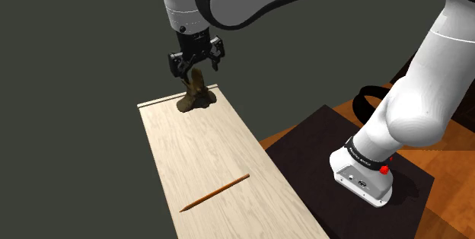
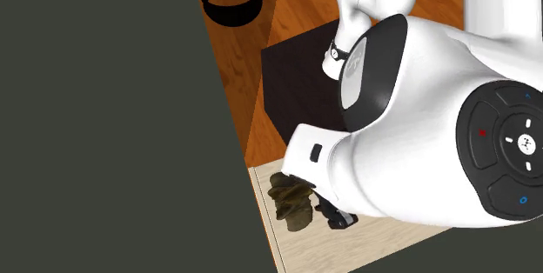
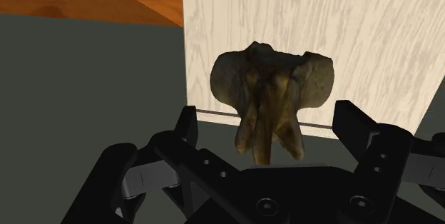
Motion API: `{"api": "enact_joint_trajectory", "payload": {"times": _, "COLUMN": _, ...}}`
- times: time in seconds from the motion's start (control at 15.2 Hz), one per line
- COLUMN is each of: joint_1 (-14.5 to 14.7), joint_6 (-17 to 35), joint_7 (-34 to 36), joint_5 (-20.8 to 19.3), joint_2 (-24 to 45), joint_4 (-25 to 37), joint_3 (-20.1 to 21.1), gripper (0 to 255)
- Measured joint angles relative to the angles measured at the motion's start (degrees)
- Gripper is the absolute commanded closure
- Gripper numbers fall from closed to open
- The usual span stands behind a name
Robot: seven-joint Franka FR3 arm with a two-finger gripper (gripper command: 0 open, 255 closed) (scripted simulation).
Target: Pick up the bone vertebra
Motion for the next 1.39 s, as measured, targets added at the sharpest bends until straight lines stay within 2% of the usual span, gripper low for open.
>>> {"api": "enact_joint_trajectory", "payload": {"times": 0.46, "joint_1": 0.4, "joint_6": 4.2, "joint_7": 1.9, "joint_5": -1.7, "joint_2": 2.2, "joint_4": -2.5, "joint_3": -0.3, "gripper": 0}}
{"api": "enact_joint_trajectory", "payload": {"times": 0.53, "joint_1": 0.4, "joint_6": 4.4, "joint_7": 1.9, "joint_5": -1.8, "joint_2": 2.3, "joint_4": -2.7, "joint_3": -0.3, "gripper": 255}}
{"api": "enact_joint_trajectory", "payload": {"times": 1.39, "joint_1": 0.3, "joint_6": 3.3, "joint_7": 1.5, "joint_5": -1.4, "joint_2": 1.8, "joint_4": -1.9, "joint_3": -0.2, "gripper": 255}}
